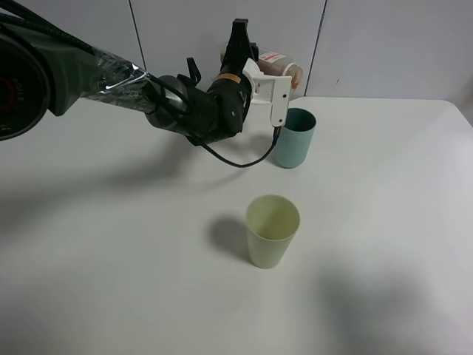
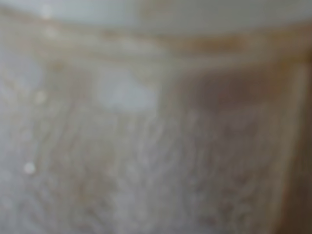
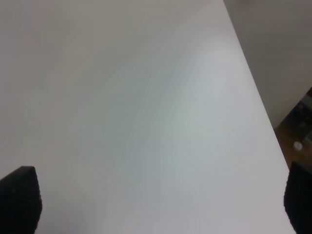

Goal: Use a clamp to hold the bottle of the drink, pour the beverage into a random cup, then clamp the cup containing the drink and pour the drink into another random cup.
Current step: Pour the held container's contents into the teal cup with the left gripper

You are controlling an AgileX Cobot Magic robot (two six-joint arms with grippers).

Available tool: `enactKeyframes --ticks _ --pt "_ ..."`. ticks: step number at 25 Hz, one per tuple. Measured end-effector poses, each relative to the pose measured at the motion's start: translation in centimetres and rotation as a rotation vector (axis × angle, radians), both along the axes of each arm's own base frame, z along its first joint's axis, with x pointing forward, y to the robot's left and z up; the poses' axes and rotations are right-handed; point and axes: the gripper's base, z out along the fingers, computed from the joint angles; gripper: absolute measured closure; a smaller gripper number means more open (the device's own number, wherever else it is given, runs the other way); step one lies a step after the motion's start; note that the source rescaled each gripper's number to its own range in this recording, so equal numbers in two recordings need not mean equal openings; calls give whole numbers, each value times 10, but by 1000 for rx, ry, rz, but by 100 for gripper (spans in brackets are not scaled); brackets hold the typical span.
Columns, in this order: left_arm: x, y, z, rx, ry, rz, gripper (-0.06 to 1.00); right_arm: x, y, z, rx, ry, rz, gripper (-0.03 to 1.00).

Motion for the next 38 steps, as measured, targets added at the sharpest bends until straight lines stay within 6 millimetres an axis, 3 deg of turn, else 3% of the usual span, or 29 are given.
enactKeyframes --ticks 38 --pt "-1 2 6 69 -100 19 94 0 0 0 0 0 0 -3"
